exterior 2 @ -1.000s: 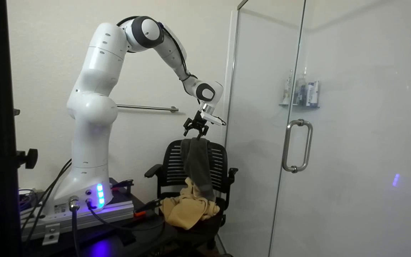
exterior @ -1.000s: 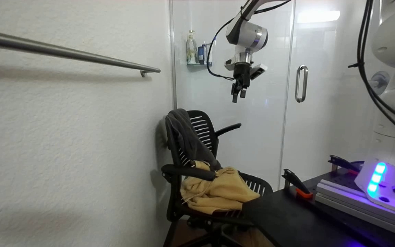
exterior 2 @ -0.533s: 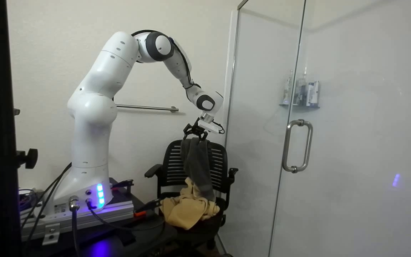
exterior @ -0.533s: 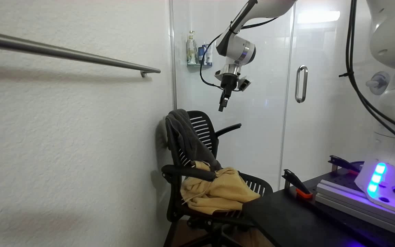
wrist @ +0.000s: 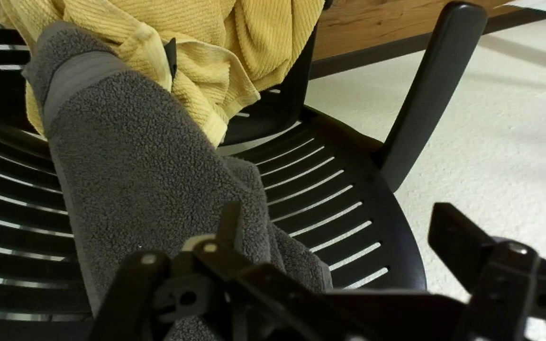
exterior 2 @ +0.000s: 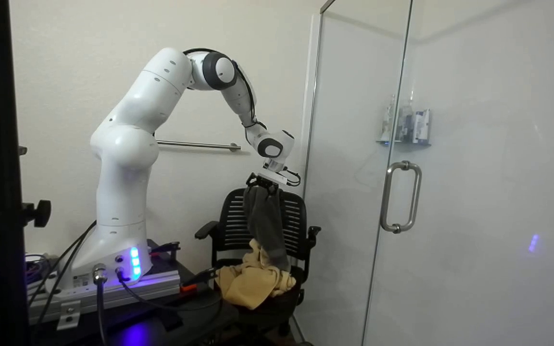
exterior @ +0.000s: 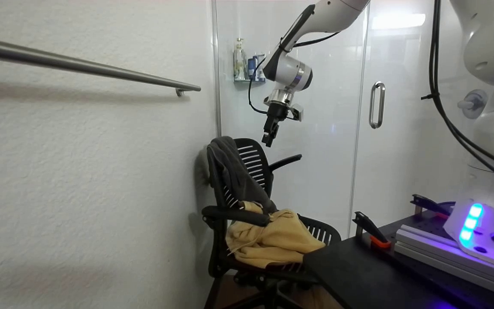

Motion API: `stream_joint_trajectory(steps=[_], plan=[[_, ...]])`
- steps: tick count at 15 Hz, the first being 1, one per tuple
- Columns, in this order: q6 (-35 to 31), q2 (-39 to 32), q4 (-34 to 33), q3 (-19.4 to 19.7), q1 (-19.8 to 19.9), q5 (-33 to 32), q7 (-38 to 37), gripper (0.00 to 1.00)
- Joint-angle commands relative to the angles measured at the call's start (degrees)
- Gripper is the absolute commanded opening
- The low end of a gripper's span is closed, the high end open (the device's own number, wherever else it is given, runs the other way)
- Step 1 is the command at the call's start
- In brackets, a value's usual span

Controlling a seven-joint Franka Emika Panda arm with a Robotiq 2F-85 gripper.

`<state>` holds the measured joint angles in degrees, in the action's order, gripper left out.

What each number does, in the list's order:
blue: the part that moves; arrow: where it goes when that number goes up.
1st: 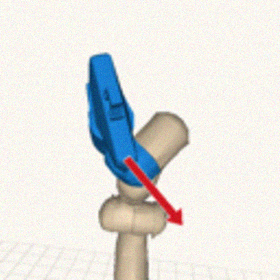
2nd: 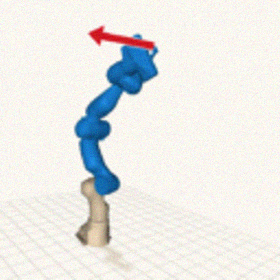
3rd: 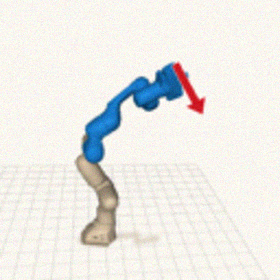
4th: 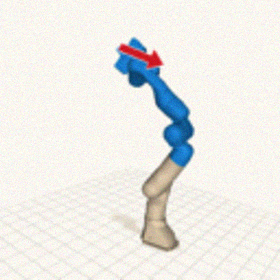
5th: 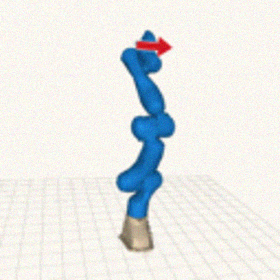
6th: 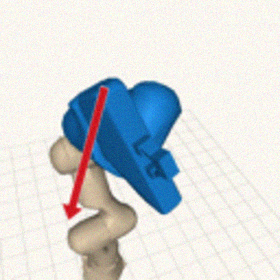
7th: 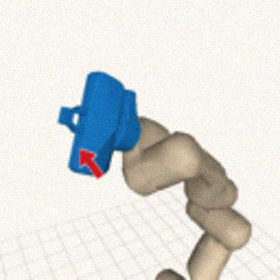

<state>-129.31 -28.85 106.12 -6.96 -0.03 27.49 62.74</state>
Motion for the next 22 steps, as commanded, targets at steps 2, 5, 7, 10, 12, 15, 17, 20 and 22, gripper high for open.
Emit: stream_joint_trajectory(steps=[2,5,7,10,12,15,17,20,22], plan=[[-2.6,-3.5,-3.3,-3.3,1.7,0.2,0.7,1.00],[-4.4,-6.6,-6.4,-4.8,1.5,0.2,-0.6,1.00],[-5.9,-8.5,-7.8,-5.7,1.4,-0.5,-1.1,1.00],[-8.2,-10.7,-8.2,-6.4,0.9,-2.5,-0.5,1.00],[-10.1,-11.7,-8.0,-7.5,0.9,-3.9,0.0,1.00],[-16.6,-12.2,-6.9,-6.4,-1.7,-9.8,-1.5,1.00],[-21.0,-13.6,-7.3,-8.0,-1.1,-11.5,-2.0,1.00],[-25.6,-15.5,-7.8,-9.3,-0.3,-13.0,-3.4,1.00],[-24.5,-14.9,-7.2,-9.9,0.1,-14.4,-4.8,1.00]])
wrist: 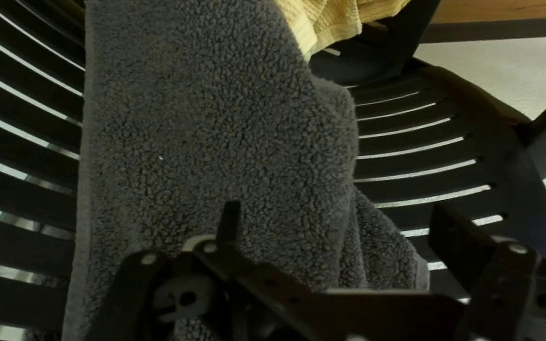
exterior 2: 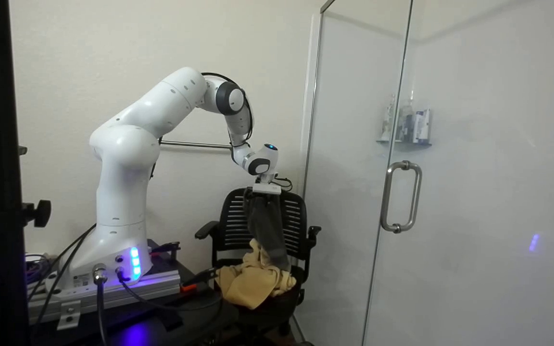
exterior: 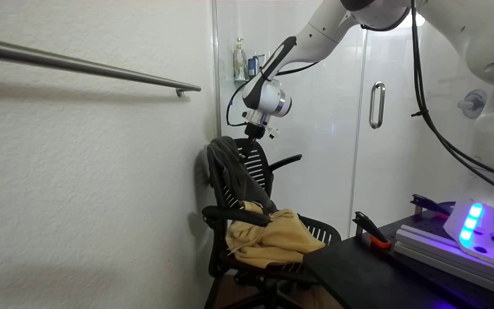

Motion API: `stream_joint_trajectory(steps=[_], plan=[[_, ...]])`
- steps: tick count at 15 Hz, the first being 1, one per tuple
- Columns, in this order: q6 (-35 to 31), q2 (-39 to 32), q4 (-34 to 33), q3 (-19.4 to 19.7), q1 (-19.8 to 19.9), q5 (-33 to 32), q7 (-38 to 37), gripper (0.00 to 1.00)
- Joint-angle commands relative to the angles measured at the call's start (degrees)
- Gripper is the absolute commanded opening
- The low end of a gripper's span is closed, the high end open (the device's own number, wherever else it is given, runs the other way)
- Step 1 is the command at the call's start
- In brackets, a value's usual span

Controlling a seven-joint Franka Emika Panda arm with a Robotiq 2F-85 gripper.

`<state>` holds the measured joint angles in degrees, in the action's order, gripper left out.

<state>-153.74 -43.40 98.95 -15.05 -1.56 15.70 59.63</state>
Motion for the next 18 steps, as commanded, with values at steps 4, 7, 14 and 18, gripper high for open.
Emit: stream_joint_trajectory(steps=[4,7,14,18], plan=[[-0.4,-3.3,-2.6,-7.6,7.1,0.0,3.3,1.00],[-1.3,-5.4,-4.0,-13.0,11.3,2.4,6.0,1.00],[-1.1,-9.8,-6.1,-16.3,14.8,2.5,8.5,0.85],[-0.7,-11.6,-7.2,-16.9,14.8,1.9,9.1,0.51]])
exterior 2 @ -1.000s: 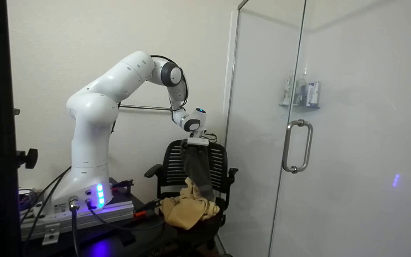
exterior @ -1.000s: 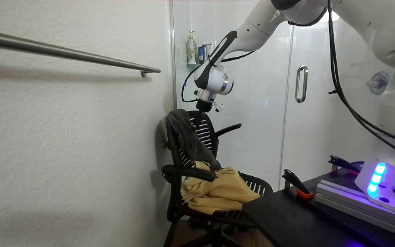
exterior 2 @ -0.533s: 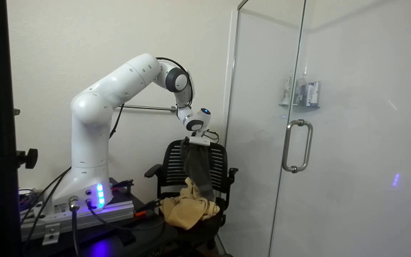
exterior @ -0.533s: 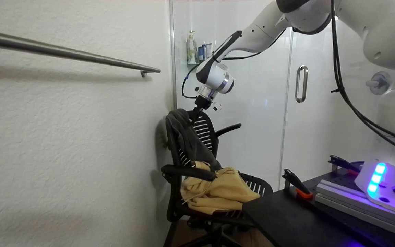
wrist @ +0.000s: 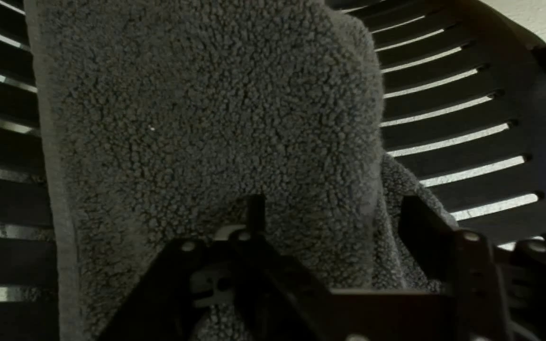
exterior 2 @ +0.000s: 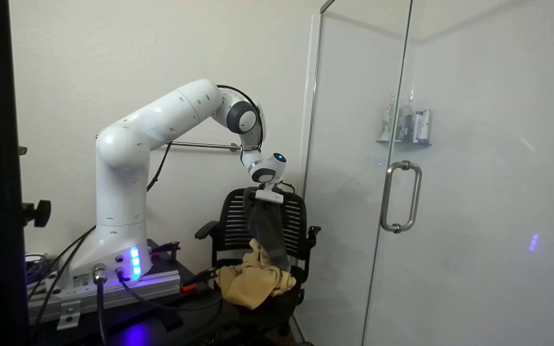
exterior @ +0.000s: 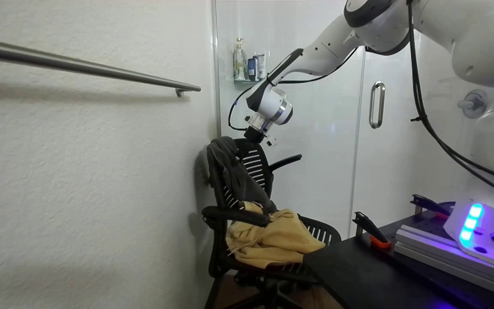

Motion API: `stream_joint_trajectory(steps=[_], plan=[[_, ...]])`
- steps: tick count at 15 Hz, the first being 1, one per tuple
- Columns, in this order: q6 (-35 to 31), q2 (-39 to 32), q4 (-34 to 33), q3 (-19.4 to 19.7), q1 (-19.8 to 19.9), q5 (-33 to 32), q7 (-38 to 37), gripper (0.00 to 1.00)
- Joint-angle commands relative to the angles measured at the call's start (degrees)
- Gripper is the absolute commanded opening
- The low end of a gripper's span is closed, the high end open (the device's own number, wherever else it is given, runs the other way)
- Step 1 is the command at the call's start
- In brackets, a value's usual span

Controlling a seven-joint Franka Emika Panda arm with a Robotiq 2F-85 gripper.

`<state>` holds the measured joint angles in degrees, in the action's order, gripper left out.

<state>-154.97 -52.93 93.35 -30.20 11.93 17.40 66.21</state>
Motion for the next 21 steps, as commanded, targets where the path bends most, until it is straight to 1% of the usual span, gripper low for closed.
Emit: stream_joint_trajectory(steps=[1,3,4,5,7,8,10,14,16,19,21], plan=[[1.3,-3.0,-3.1,-1.3,1.0,-0.3,2.6,0.45],[1.6,-3.8,-4.3,-1.2,0.9,-0.6,3.0,0.31],[1.1,-3.8,-4.0,-1.3,0.9,-0.5,3.1,0.25],[0.6,-3.5,-3.4,-1.5,1.0,-0.3,3.1,0.16],[0.0,-3.0,-2.3,-1.8,1.2,0.0,3.0,0.03],[-0.1,-2.9,-2.1,-2.0,1.3,0.1,3.0,0.00],[1.8,-2.0,-2.0,-3.8,2.9,0.6,4.0,0.00],[0.3,3.5,1.1,-5.7,5.5,0.2,5.0,0.01],[-0.2,7.8,2.0,-4.9,5.6,-0.3,4.2,0.01],[-0.9,14.9,3.5,-4.7,6.6,0.6,3.9,0.01],[-0.4,20.4,4.1,-2.9,5.9,0.6,2.2,0.01]])
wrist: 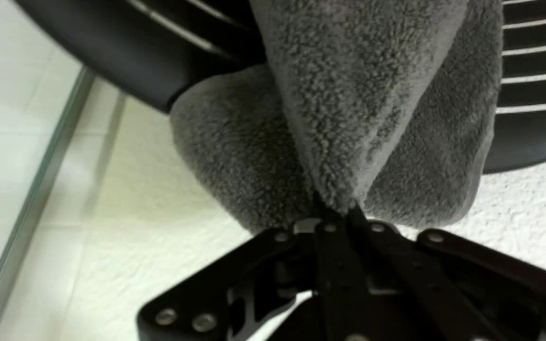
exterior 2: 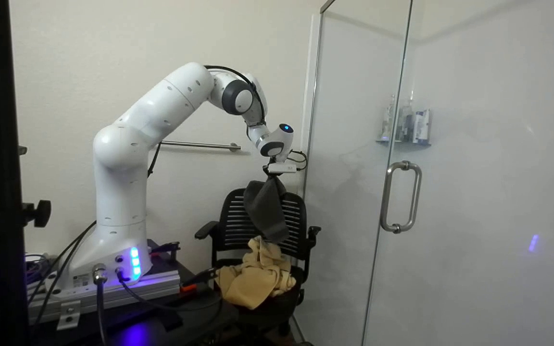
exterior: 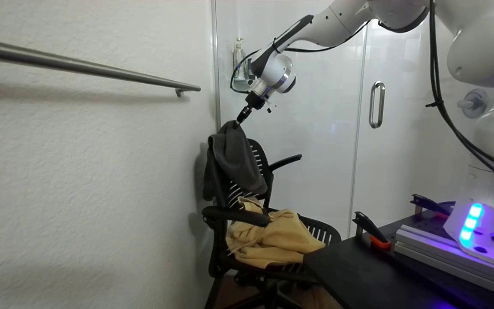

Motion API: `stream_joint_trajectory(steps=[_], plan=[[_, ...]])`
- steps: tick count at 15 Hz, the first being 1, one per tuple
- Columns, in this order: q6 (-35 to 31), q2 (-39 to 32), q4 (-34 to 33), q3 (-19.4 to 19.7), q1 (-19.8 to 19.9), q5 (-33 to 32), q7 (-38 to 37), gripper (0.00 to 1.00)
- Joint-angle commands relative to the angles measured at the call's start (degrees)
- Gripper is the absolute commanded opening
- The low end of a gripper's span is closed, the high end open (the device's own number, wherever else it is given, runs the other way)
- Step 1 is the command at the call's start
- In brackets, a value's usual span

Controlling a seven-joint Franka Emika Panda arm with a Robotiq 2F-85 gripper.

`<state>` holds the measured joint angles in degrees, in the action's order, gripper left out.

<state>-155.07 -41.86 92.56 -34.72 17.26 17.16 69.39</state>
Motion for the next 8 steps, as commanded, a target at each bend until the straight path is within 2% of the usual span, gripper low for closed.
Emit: stream_joint_trajectory(steps=[1,6,8], plan=[[-0.3,12.0,5.1,2.8,-0.3,0.5,-1.8,0.01],[0.1,24.2,6.9,13.2,-8.3,-4.6,-9.7,0.01],[7.9,26.6,5.5,19.6,-13.3,-10.1,-21.0,0.01]])
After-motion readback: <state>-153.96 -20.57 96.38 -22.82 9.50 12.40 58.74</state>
